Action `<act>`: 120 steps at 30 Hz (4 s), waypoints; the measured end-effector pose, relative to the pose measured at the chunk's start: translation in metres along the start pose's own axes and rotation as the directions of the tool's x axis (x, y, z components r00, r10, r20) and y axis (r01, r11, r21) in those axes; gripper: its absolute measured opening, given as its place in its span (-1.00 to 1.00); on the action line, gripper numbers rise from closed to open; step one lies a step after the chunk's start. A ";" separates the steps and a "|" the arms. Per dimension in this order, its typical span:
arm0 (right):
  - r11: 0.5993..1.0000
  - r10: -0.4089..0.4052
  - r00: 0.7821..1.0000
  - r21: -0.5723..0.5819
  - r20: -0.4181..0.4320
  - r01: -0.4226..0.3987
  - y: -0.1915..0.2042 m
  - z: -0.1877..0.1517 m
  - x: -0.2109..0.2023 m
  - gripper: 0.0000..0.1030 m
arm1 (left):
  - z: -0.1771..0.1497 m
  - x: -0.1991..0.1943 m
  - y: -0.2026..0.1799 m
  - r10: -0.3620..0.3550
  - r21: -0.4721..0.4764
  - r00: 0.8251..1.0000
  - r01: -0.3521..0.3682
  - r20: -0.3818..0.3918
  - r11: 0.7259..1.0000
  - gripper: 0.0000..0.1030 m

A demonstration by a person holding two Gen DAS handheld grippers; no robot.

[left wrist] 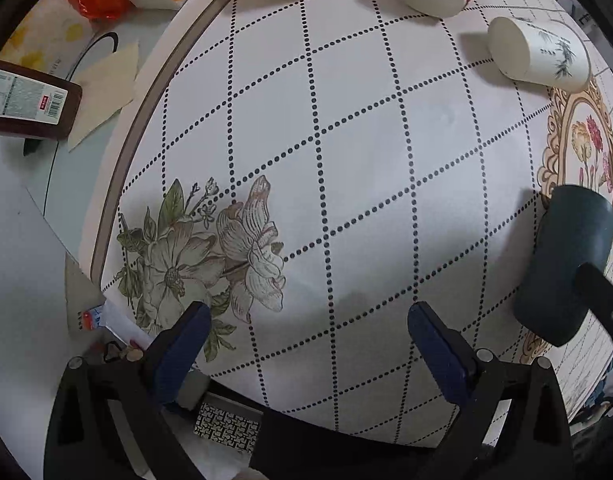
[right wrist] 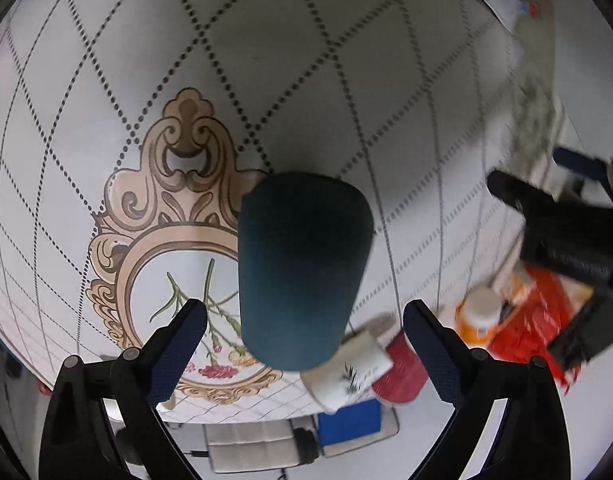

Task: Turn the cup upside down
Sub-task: 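Grasp the inverted dark green cup with the right tool, then carry the dark green cup with the right tool and set it down upside down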

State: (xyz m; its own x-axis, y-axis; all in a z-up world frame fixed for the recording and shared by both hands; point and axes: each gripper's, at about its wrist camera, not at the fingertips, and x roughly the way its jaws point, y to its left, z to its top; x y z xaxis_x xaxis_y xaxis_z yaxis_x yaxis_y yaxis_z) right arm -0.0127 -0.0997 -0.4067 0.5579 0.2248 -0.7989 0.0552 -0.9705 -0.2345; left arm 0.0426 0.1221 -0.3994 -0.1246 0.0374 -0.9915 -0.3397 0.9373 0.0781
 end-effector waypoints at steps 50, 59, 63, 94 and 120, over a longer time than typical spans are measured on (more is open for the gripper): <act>0.704 0.393 0.912 0.599 0.119 -0.382 -0.094 -0.022 0.092 0.40 | 0.032 -0.010 -0.030 0.025 0.109 0.999 -0.028 0.029 0.994 0.96; 0.192 0.503 0.797 0.856 0.334 -0.480 -0.098 -0.064 0.112 0.40 | 0.025 -0.022 -0.053 0.026 0.159 0.999 -0.033 0.045 0.987 0.96; -0.082 0.491 0.749 0.879 0.445 -0.469 -0.093 -0.083 0.120 0.40 | 0.023 -0.024 -0.062 0.027 0.177 0.998 -0.036 0.050 0.984 0.96; -0.938 0.204 0.543 0.322 0.814 -0.131 0.074 -0.116 0.128 0.41 | 0.001 -0.045 -0.132 0.029 0.252 0.997 -0.046 0.072 0.966 0.96; -0.963 0.139 0.753 0.266 0.643 -0.048 0.070 -0.194 0.140 0.37 | 0.012 -0.043 -0.138 -0.042 0.269 0.999 0.033 0.029 0.963 0.96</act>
State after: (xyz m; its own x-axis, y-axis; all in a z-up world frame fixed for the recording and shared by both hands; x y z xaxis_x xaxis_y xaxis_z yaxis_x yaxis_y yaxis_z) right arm 0.2298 -0.1527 -0.4270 -0.1040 0.0899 -0.9905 -0.3001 0.9466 0.1174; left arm 0.1063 -0.0043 -0.3684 -0.0833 0.0077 -0.9965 -0.0807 0.9966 0.0144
